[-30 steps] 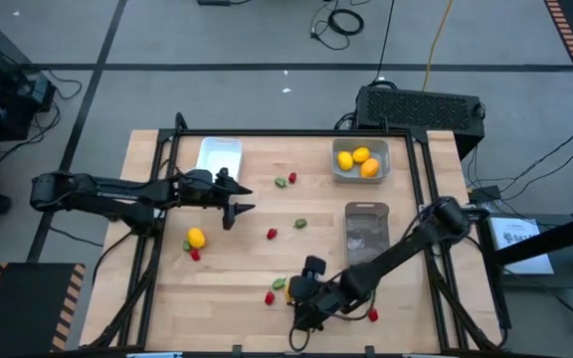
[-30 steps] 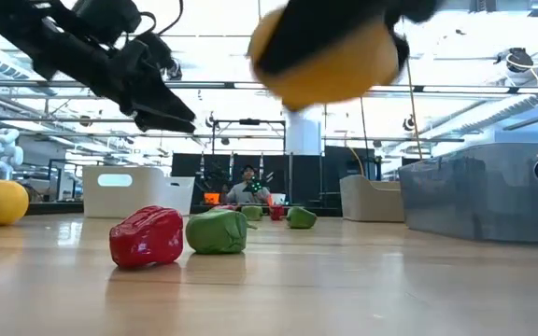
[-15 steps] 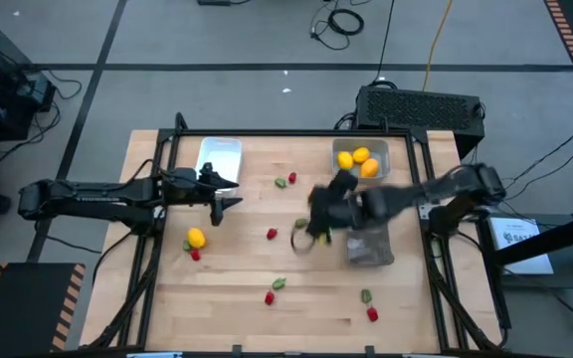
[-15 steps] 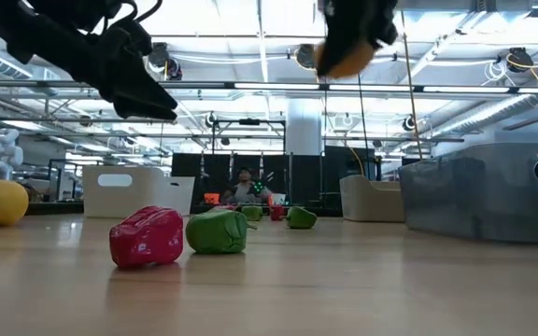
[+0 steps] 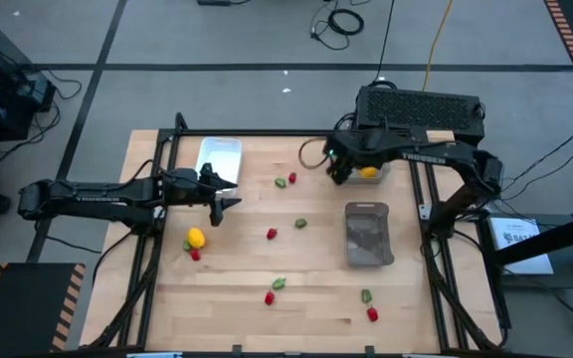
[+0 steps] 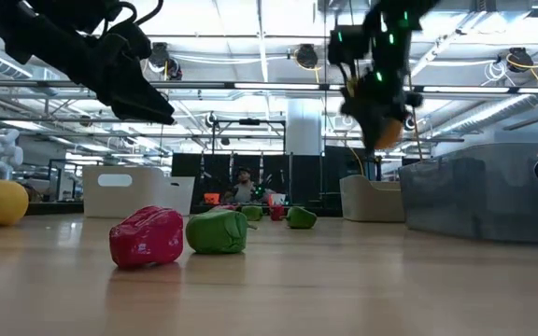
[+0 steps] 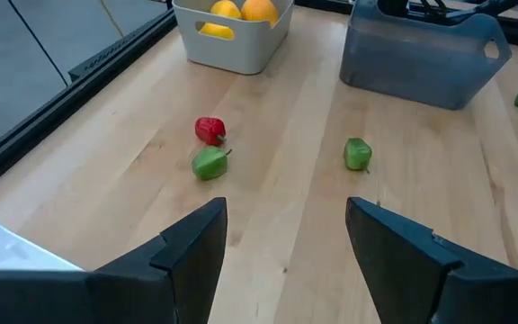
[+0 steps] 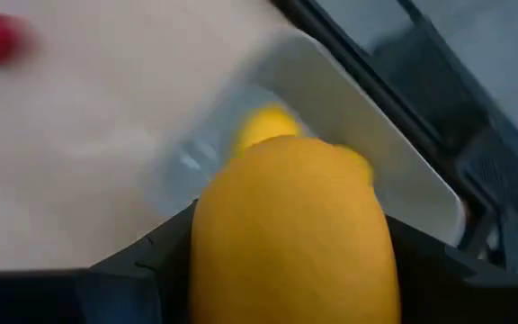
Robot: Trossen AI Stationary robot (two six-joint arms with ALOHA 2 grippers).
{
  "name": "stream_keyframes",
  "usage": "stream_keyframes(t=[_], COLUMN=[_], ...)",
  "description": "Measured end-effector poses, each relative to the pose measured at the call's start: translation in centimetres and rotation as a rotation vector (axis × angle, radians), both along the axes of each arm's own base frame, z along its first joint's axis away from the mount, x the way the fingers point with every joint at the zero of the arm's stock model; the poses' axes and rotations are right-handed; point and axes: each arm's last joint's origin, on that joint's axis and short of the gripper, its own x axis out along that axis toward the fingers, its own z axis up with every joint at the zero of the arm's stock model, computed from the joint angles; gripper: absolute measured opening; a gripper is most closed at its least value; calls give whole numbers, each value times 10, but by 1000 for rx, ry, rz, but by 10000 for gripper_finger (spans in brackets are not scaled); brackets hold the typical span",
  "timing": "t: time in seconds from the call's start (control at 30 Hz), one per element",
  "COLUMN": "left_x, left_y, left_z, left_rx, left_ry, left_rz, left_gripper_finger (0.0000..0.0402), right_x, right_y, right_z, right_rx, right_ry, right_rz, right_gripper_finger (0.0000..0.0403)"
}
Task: Sort produce into baskets
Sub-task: Put the yellow lemon into the gray bin
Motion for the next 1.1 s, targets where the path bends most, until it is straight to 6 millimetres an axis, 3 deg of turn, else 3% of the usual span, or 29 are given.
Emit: stream_keyframes(t=[0.23,0.6,0.87,0.97,1.1], left_x=[0,0,0,-1,-3], left_y=[0,0,0,0,0], left_z=[0,0,0,-1,-5], left_rx=[0,1,0,-2,-11], left_ry=[1,1,3,14,59], left_rz=[0,0,0,-1,0], left_gripper_finger=[235,235,235,235,235], right_x=[-29,-25,-10,11,49], right_y=[-39,-53,-45,-33,1], right_z=[-29,-29,-12,1,16], right_rx=[14,70,72,57,33], right_ry=[-8,-181,-242,-362,-599], right_rz=[-183,-193,-122,-18,194], right_gripper_finger=[265,312,313,313,313])
